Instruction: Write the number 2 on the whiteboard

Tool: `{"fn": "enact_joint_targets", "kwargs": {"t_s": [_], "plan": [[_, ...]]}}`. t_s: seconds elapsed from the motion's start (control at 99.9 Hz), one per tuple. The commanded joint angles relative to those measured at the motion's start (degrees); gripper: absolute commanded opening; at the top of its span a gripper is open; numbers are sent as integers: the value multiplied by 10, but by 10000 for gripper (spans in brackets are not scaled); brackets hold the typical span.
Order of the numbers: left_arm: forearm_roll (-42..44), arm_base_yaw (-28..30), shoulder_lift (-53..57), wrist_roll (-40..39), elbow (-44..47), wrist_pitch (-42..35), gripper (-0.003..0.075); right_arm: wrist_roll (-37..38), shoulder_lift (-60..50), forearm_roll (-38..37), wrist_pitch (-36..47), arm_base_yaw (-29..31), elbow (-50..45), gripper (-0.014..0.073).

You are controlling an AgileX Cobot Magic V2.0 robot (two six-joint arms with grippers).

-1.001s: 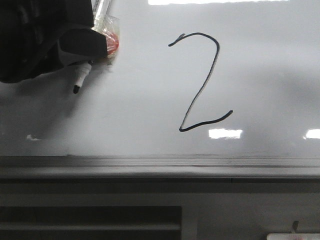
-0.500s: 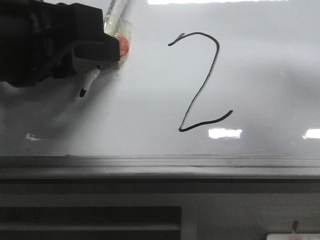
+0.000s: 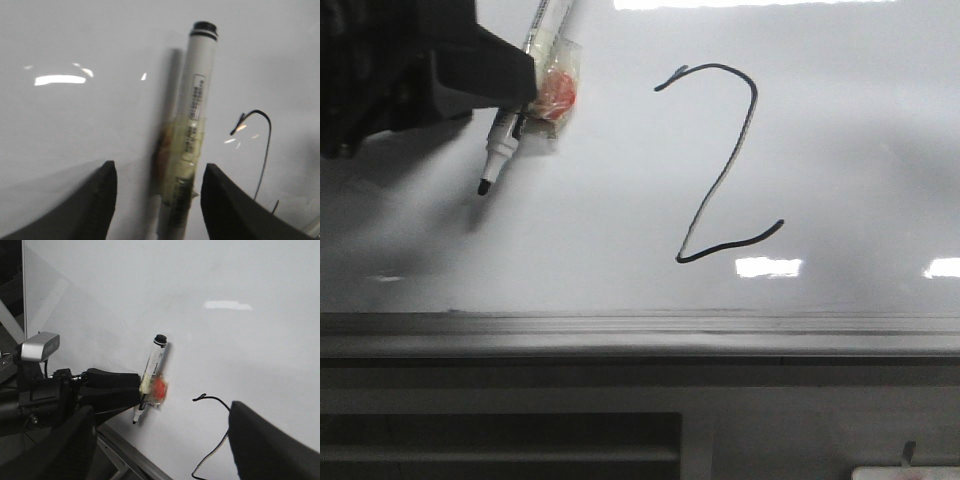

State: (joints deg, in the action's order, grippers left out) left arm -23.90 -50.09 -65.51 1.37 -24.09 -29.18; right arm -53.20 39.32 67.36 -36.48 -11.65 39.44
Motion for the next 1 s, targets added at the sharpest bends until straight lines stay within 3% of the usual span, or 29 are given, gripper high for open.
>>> {"fn": "enact_joint_targets", "kwargs": {"t_s": [0.0,0.14,0.24,0.3,0.39,0.55,0.81,0.991], "plan": [[-14,3,53,32,-8,-33,370,-1,-2,19,27,3,15,451],[-14,3,133,90,-5,-19,368,-1,-2,15,67,3,15,308],[-14,3,184,124,-5,25,312,-1,-4,15,99,3,15,66],[-14,3,214,141,-5,63,202,-1,-8,9,103,3,14,-76],[-14,5,252,164,-5,137,-19,-2,-32,-6,106,3,-5,-60],[-7,5,324,167,20,160,-20,-73,-137,-7,120,3,-84,-60],[7,5,447,167,123,96,-20,-71,-341,-6,155,3,-236,-60],[7,5,516,163,160,86,-20,-70,-407,2,145,3,-293,-60]]}}
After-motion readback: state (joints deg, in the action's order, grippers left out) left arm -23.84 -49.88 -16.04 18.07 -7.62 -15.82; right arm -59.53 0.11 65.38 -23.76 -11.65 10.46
